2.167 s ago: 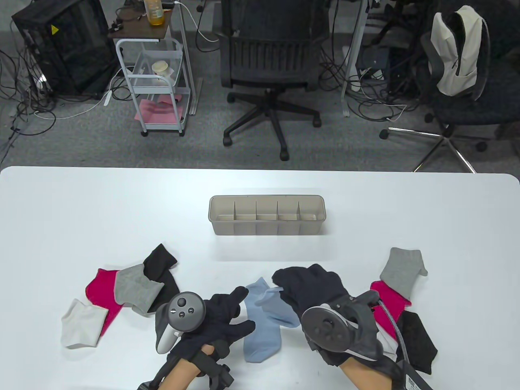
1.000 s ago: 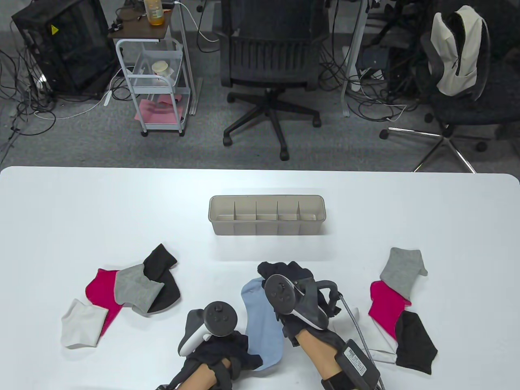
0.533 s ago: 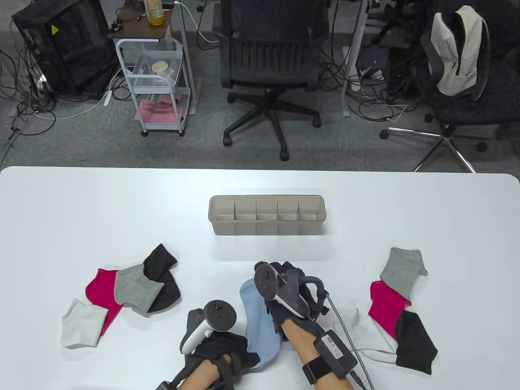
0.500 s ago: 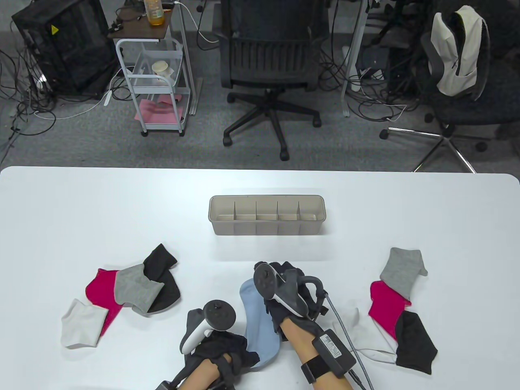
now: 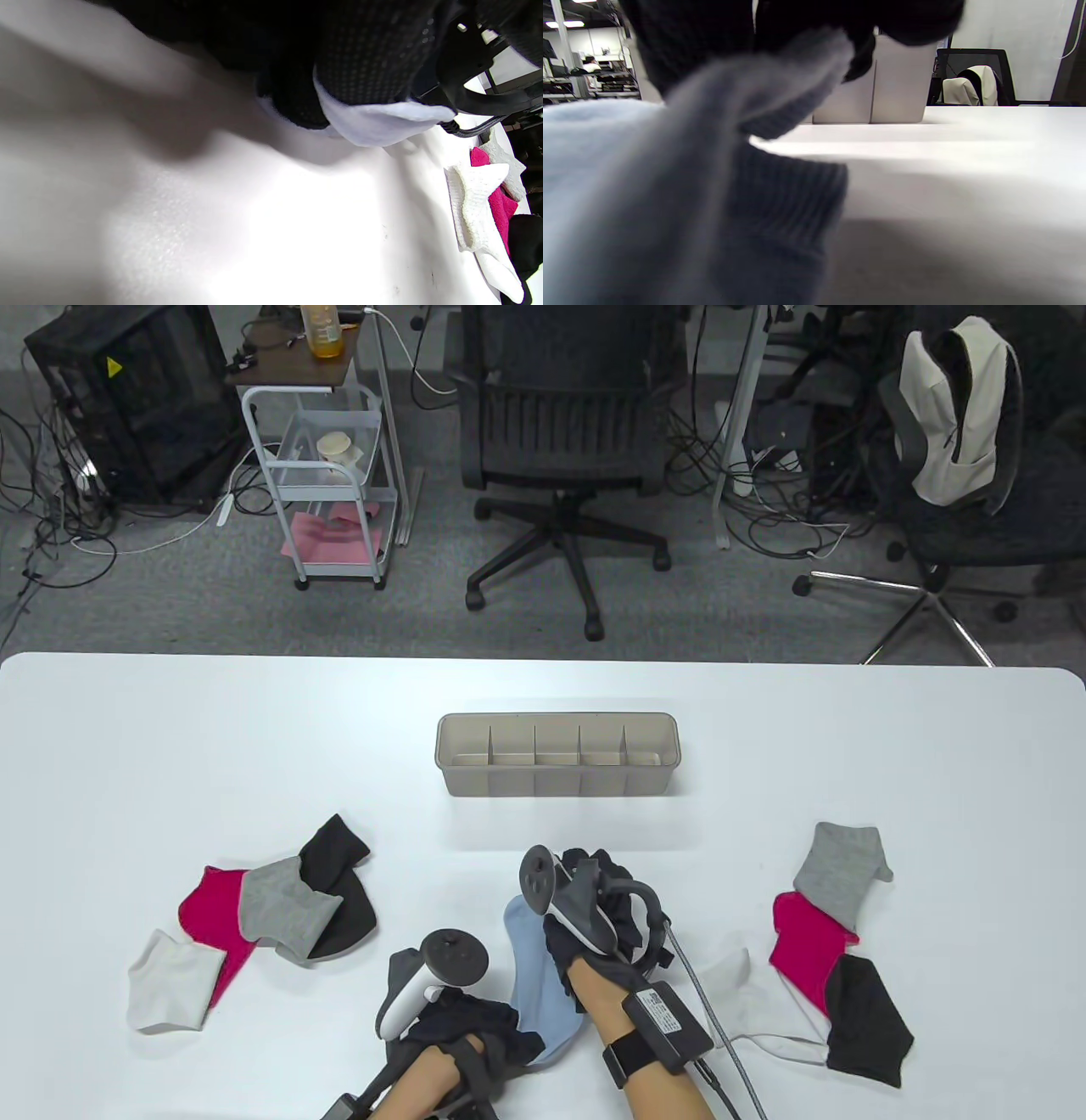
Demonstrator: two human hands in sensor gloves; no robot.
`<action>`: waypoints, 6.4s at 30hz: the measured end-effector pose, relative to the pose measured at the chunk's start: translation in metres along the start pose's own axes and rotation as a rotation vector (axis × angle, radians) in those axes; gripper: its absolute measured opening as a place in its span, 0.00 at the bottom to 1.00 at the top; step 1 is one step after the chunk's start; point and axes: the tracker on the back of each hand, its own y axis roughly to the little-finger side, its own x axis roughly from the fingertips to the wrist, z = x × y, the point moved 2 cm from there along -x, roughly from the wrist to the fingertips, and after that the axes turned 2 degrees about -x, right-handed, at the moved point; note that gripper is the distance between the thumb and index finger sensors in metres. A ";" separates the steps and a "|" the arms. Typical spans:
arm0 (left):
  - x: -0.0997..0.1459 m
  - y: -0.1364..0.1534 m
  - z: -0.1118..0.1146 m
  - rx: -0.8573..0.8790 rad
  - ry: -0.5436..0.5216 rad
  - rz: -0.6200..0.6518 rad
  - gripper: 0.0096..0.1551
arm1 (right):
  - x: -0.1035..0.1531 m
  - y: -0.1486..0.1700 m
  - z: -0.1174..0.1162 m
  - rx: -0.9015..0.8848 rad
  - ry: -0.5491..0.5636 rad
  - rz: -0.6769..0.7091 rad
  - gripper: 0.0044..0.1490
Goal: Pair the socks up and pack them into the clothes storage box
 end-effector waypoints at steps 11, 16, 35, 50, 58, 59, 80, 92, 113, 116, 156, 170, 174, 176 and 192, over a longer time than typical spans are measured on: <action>0.000 -0.001 -0.001 -0.003 -0.004 -0.003 0.16 | -0.007 0.004 -0.016 -0.002 -0.064 -0.090 0.25; 0.001 -0.001 -0.001 -0.009 -0.003 -0.003 0.20 | -0.009 0.006 -0.016 -0.019 -0.077 -0.101 0.25; 0.066 0.004 -0.058 -0.136 -0.361 -0.079 0.36 | 0.017 0.021 0.039 -0.080 0.014 0.061 0.33; 0.043 -0.017 -0.019 -0.382 -0.182 0.091 0.31 | 0.131 0.022 0.026 -0.056 -0.104 0.390 0.28; 0.032 -0.011 -0.014 -0.262 -0.218 0.077 0.26 | 0.128 0.025 -0.006 -0.043 -0.178 0.343 0.25; 0.029 -0.011 -0.016 -0.256 -0.239 0.069 0.24 | 0.125 0.025 -0.007 -0.064 -0.182 0.320 0.24; 0.052 -0.039 -0.011 -0.499 -0.421 0.121 0.22 | 0.114 0.015 -0.014 -0.047 -0.150 0.165 0.20; 0.042 -0.039 0.007 -0.570 -0.346 0.079 0.26 | 0.124 0.023 0.007 -0.145 -0.058 0.272 0.22; 0.011 -0.016 -0.021 -0.301 -0.388 0.038 0.17 | 0.118 0.009 -0.015 -0.063 -0.083 0.281 0.26; 0.005 -0.015 -0.026 -0.281 -0.364 -0.009 0.15 | 0.109 0.016 -0.019 -0.164 -0.196 0.181 0.25; 0.020 -0.048 -0.020 -0.517 -0.532 0.136 0.19 | 0.104 0.028 -0.027 -0.204 -0.210 0.021 0.18; 0.017 -0.051 0.002 -0.671 -0.501 0.141 0.32 | 0.106 0.036 -0.014 -0.290 -0.162 0.079 0.24; 0.016 -0.049 -0.004 -0.631 -0.489 0.147 0.32 | 0.116 0.037 -0.006 -0.162 -0.119 0.134 0.25; 0.014 -0.047 -0.009 -0.595 -0.476 0.145 0.25 | 0.118 0.035 -0.009 -0.106 -0.115 0.150 0.27; -0.002 -0.045 -0.022 -0.501 -0.480 -0.017 0.22 | 0.093 0.038 -0.026 -0.259 -0.180 -0.026 0.18</action>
